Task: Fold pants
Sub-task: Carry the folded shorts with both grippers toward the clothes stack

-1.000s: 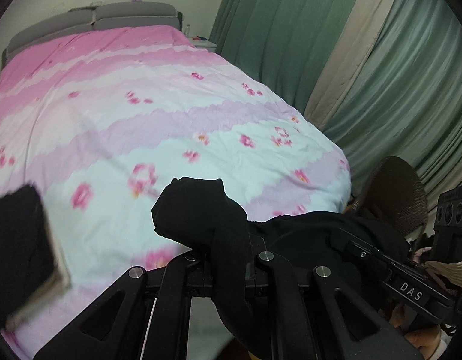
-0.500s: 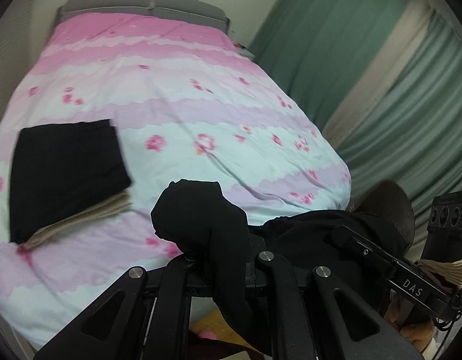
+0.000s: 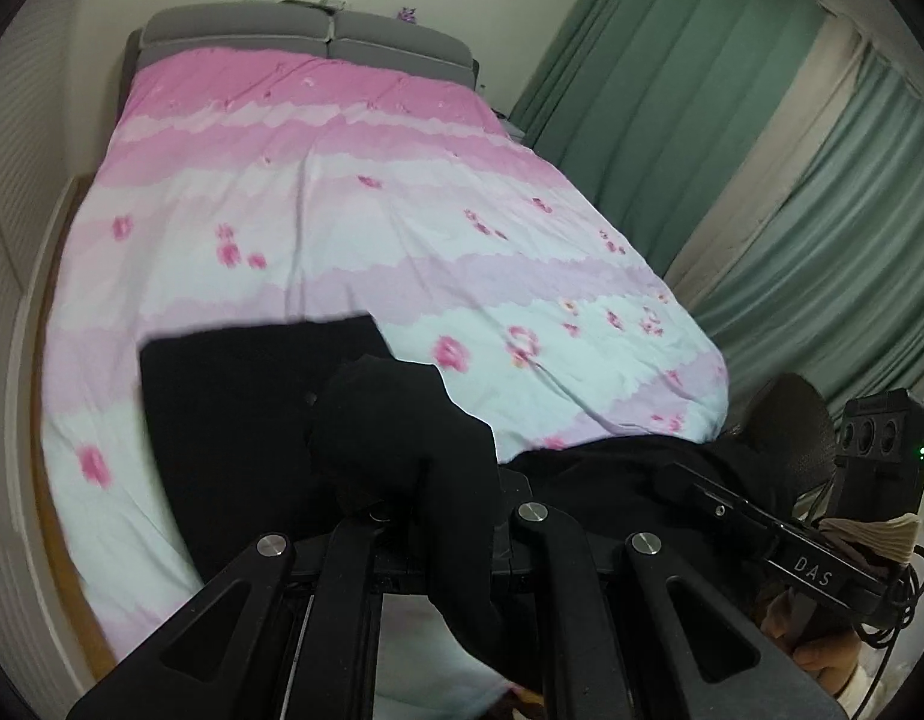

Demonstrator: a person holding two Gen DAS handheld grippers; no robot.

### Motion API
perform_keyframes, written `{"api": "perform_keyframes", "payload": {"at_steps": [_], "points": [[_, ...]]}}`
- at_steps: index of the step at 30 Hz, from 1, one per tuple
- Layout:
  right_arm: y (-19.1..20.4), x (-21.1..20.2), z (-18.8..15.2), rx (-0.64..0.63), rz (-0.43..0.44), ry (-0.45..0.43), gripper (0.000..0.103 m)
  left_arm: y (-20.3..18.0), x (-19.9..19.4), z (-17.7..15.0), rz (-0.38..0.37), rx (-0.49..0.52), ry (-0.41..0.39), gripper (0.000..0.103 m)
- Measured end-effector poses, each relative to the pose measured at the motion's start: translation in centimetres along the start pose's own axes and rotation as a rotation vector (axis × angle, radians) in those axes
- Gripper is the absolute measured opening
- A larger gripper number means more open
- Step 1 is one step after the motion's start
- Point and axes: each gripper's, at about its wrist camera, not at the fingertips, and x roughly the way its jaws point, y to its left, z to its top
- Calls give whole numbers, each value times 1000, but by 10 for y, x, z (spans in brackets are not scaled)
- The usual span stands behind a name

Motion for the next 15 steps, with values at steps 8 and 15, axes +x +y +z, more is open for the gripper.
{"api": "perform_keyframes", "payload": {"at_steps": [8,15], "points": [[41,81,35,87,-95,-38,17,73,40,89,-102,51,30,10],[49,121,76,139,-184,-112,18,106,101,149,-154,81,61,11]]}}
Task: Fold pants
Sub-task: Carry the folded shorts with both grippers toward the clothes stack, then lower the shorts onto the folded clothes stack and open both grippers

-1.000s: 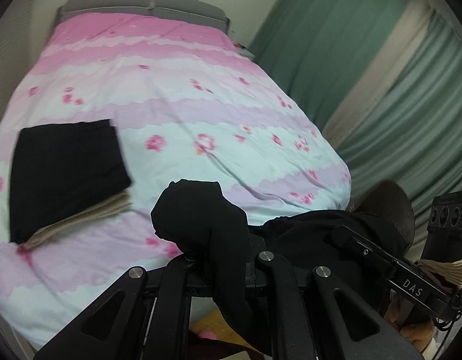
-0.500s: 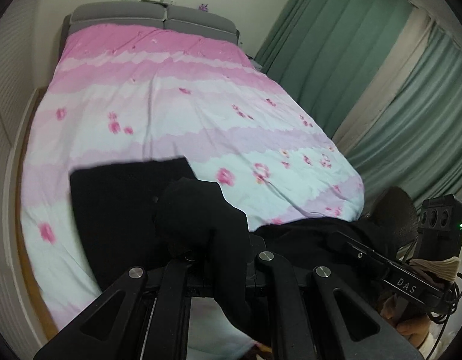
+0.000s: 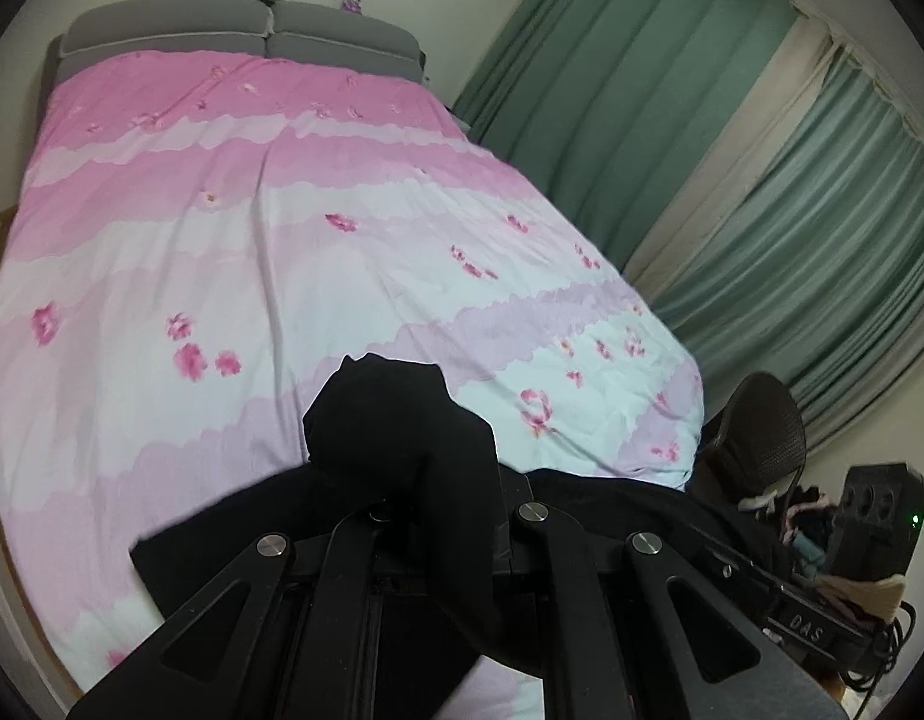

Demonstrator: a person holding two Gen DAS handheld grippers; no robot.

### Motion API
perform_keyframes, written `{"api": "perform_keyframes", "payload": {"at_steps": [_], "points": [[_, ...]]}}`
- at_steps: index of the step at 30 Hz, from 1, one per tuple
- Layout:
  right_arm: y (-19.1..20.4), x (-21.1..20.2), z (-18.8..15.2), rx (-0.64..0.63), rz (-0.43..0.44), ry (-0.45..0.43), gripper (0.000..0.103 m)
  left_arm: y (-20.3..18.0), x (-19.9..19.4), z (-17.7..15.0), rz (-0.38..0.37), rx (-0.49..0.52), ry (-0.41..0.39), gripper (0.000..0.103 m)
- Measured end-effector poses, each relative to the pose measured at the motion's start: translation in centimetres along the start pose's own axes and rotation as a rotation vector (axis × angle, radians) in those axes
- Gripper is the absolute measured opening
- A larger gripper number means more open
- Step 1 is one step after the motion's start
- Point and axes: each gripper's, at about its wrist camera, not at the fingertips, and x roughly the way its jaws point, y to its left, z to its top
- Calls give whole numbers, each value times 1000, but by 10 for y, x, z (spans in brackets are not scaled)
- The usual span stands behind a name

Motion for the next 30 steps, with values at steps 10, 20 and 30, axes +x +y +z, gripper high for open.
{"api": "perform_keyframes", "payload": {"at_steps": [10,20,30], "points": [[-28,111,-89,406,-62,277,18,80,102,-44,176,-12,349,11],[-11,140,-149,544,-95,418,21,126,98,-72,231,-55,432,17],[3,152,-184,582,-123,607,50,156,59,-79,514,-91,368,49]]}}
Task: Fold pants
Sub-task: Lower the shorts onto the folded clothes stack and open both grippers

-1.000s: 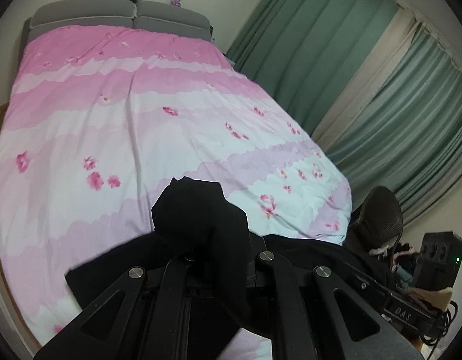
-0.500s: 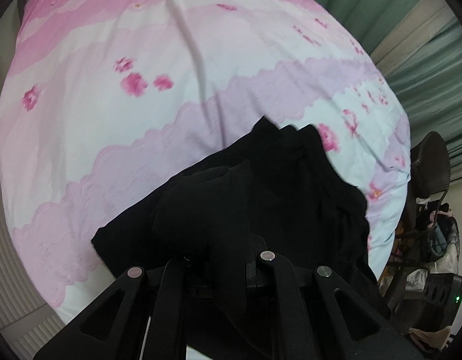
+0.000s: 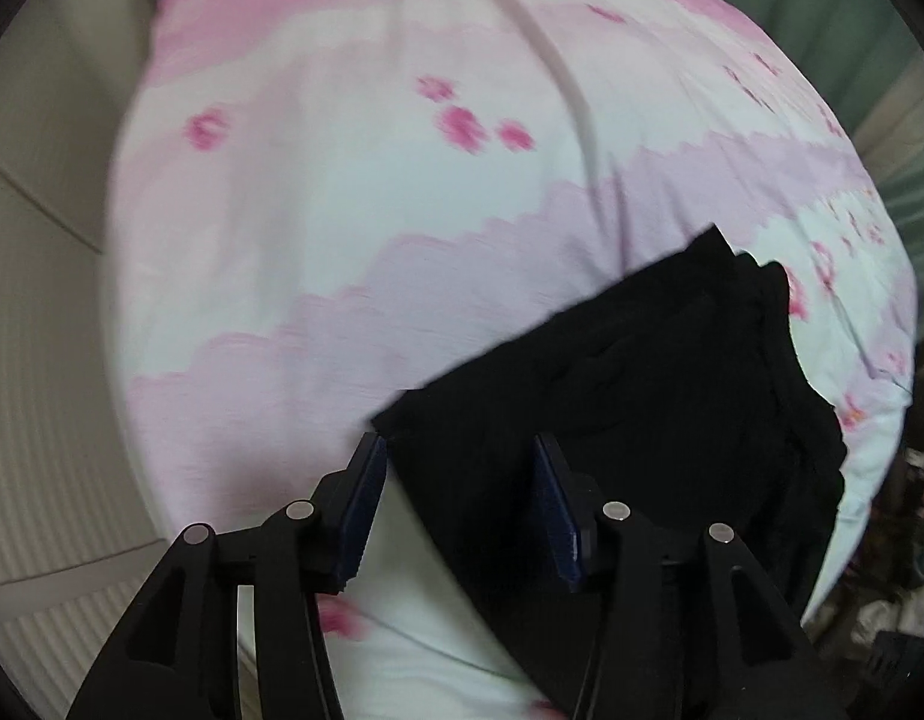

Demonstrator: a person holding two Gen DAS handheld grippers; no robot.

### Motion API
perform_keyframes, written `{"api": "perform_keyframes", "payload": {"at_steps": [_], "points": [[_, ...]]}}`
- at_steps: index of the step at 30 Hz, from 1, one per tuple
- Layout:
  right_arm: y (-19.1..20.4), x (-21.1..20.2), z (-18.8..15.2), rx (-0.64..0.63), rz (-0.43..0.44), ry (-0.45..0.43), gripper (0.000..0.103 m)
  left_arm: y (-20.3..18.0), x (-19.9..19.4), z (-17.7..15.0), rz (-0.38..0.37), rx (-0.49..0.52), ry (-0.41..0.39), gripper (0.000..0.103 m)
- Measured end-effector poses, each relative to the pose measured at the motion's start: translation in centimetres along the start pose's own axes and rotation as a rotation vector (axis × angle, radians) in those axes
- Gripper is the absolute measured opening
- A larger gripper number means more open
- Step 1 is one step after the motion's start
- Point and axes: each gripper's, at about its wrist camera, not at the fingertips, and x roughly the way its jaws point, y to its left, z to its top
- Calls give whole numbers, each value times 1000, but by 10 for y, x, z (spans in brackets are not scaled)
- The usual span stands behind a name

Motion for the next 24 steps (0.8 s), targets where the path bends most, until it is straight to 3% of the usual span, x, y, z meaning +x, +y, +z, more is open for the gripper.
{"api": "perform_keyframes", "payload": {"at_steps": [4,6,9,11,14,17,24], "points": [[4,-5,-13,-104,-9,49,50,5,-36,-21,91,7,-101,56],[4,-16,-14,-159,-19,29,51,3,-56,-34,114,18,-143,60],[0,-41,-6,-251,-35,-13,62,-11,-91,-59,132,50,-222,67],[0,-67,7,-336,-57,-77,64,-25,-110,-72,139,55,-267,77],[0,-102,24,-452,-80,-171,75,-54,-136,-91,147,51,-317,90],[-7,-147,45,-592,-53,-243,78,-92,-152,-105,145,72,-355,94],[-25,-229,79,-764,-76,-366,85,-200,-181,-122,149,50,-419,96]]}}
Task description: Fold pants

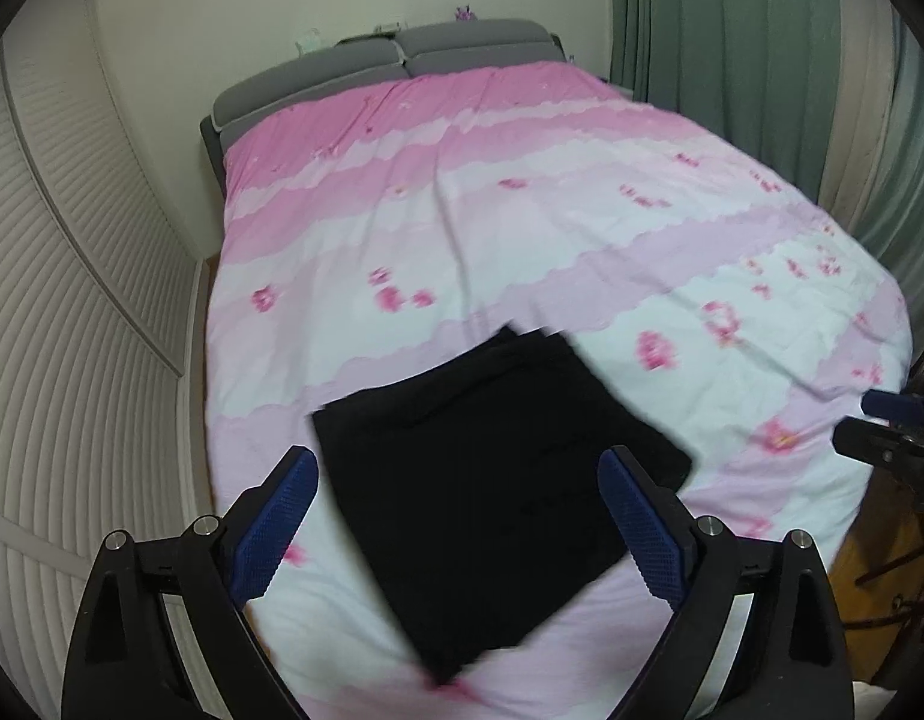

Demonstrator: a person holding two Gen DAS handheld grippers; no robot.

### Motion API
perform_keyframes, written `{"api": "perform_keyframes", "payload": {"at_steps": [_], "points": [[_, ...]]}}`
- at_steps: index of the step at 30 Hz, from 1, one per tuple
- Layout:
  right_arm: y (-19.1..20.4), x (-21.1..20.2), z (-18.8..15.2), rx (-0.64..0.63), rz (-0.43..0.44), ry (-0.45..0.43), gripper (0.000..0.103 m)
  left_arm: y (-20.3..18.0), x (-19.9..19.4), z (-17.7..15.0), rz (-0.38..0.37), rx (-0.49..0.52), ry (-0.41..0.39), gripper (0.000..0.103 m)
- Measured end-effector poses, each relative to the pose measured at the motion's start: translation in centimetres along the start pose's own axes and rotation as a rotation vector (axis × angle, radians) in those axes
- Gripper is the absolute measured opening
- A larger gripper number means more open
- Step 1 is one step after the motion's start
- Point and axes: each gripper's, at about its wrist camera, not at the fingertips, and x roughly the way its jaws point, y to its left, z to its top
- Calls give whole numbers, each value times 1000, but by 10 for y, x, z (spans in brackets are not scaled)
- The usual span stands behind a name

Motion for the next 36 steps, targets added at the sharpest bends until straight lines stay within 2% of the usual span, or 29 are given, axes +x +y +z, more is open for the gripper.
{"api": "perform_keyframes", "payload": {"at_steps": [4,12,21,27,36], "points": [[-41,-33,18,-105,-30,-54,87,-74,-24,9,28,-38,-47,99],[-141,-100,34,-260,37,-111,87,-205,-64,17,48,-174,-65,100],[-251,-161,20,-322,69,-105,87,-328,-113,11,84,-197,-111,101],[-302,-204,5,-362,76,-147,87,-386,-142,2,84,-194,-137,101],[-343,-253,-7,-380,83,-208,87,-432,-171,3,71,-181,-177,101]]}}
